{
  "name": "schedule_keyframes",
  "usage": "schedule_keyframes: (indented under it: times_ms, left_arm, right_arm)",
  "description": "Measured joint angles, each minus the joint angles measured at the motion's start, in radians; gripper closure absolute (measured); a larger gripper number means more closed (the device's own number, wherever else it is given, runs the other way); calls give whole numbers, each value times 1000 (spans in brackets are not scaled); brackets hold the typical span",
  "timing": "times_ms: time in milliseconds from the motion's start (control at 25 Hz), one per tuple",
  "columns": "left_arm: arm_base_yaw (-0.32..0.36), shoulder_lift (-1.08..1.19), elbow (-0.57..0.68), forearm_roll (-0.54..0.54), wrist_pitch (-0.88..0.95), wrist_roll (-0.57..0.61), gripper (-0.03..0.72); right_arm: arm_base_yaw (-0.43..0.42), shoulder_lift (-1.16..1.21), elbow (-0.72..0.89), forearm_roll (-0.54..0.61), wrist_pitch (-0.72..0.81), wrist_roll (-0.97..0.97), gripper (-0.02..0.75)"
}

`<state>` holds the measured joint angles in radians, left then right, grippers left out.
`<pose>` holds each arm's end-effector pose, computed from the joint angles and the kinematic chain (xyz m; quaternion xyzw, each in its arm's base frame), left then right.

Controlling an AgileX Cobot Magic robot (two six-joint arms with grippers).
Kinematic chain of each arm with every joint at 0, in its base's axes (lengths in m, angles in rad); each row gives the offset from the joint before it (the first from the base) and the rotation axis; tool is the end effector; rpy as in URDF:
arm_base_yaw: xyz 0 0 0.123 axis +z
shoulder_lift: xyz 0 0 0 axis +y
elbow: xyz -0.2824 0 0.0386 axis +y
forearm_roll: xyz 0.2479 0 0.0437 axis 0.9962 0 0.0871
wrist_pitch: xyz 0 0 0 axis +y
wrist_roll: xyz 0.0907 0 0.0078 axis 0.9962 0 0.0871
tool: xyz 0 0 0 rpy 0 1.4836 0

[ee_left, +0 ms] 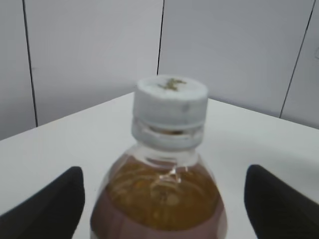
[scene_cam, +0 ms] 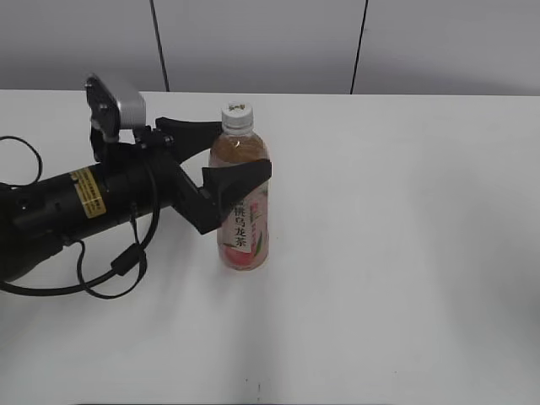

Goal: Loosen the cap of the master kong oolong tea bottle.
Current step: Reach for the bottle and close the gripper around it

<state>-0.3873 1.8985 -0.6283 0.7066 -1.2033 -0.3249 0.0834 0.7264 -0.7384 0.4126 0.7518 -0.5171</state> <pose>0.2706 -0.1699 0.1481 0.3380 0.6464 -0.3622 0.5803 0.1311 0.0360 0.3359 -0.1906 0.8595 0.0939 0.4648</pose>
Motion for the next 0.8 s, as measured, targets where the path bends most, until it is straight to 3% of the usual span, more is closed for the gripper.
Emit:
schedule_keyframes:
  times_ms: [800]
  left_arm:
    - [-1,1,-16,42,87,0,115]
  right_arm:
    - [0,0,0,0,-14,-16,172]
